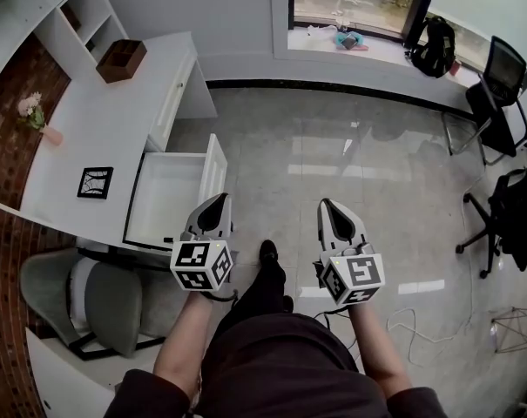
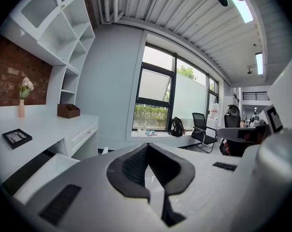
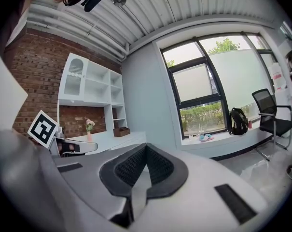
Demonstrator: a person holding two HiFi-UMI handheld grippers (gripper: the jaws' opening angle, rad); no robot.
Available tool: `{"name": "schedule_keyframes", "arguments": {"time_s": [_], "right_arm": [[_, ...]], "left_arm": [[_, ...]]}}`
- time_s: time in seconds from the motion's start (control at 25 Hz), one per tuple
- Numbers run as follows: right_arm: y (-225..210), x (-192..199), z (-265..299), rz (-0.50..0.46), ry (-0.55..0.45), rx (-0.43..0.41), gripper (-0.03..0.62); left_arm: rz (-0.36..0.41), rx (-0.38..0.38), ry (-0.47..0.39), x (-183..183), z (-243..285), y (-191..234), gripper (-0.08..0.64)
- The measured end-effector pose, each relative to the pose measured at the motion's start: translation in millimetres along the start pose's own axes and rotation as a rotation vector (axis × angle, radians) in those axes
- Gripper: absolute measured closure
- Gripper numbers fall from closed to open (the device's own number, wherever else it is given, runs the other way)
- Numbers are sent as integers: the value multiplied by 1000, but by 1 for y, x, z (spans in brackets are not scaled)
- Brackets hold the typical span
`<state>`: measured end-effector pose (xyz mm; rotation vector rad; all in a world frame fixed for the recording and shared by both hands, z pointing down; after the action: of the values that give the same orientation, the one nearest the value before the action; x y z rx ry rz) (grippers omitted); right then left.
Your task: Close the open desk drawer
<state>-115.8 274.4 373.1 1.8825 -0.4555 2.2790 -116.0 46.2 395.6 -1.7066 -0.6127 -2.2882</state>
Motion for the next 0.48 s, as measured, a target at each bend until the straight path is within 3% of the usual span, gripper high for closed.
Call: {"name": "schedule_keyframes", "arguments": {"time_s": [0.48], "right_arm": [[29,-18,176,-46,63,-126,588]], "left_arm": [[-68,-65,-2,-26,86,106,551]]}}
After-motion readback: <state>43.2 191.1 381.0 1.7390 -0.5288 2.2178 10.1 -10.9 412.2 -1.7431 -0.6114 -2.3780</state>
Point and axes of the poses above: the fingertips, and each gripper's own axes: z forward along the fingers, y to its left, x out of its underside, the point moved 4 cm from there along -z, backward along the fingers, and after that the axes turned 11 degrees about x, right-handed, at the moved point
